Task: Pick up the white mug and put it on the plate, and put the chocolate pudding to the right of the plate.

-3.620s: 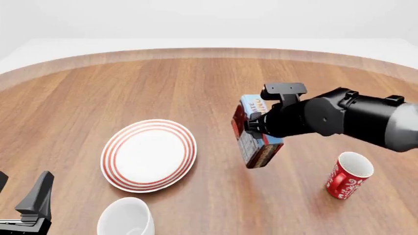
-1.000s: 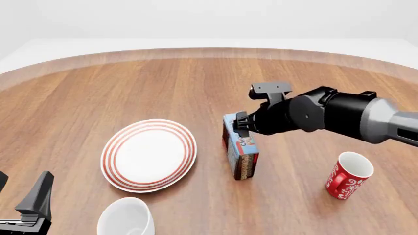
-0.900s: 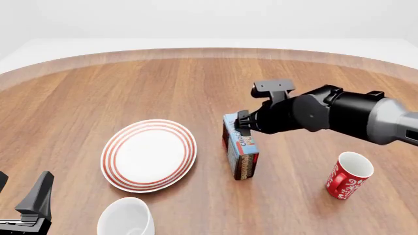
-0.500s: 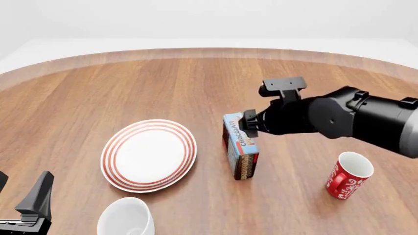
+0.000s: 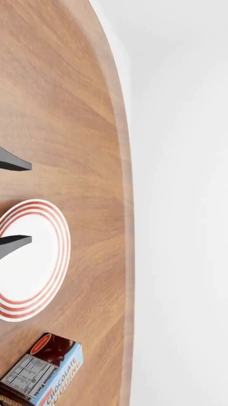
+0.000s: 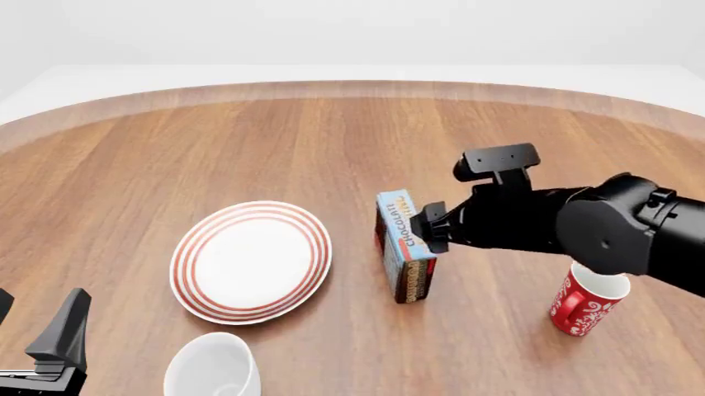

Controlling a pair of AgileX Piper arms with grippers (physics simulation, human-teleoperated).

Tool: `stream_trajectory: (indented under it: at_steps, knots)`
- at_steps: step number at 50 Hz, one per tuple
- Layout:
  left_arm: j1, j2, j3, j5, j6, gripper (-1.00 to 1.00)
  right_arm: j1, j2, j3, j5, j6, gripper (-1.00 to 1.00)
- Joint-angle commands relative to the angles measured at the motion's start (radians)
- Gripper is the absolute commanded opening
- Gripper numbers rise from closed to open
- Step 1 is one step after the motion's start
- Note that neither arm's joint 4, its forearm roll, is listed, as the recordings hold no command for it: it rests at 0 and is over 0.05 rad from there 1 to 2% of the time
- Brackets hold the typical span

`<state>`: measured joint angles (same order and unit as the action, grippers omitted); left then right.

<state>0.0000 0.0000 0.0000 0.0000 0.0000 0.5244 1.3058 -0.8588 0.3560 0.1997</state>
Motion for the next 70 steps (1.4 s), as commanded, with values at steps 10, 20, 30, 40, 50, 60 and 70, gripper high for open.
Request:
stream_trajectory:
  at_steps: [10, 20, 30, 40, 50, 60, 70]
  knots:
    - [0.0, 0.0, 0.0, 0.0, 0.0, 1.0, 0.05, -0.095, 0.16, -0.104, 0.028, 1.0]
    - [0.0, 0.0, 0.0, 0.0, 0.0, 1.0, 0.071, -0.128, 0.253, -0.201, 0.033, 1.0]
    - [0.0, 0.0, 0.0, 0.0, 0.0, 1.0, 0.085, -0.163, 0.326, -0.274, -0.024, 1.0]
    - [0.0, 0.0, 0.0, 0.0, 0.0, 1.0, 0.111, -0.145, 0.373, -0.35, -0.107, 1.0]
    - [0.0, 0.0, 0.0, 0.0, 0.0, 1.0, 0.142, -0.128, 0.413, -0.418, -0.202, 1.0]
    - [0.0, 0.0, 0.0, 0.0, 0.0, 1.0, 0.205, -0.119, 0.428, -0.447, -0.239, 1.0]
    - [0.0, 0.0, 0.0, 0.0, 0.0, 1.0, 0.269, -0.132, 0.424, -0.435, -0.248, 1.0]
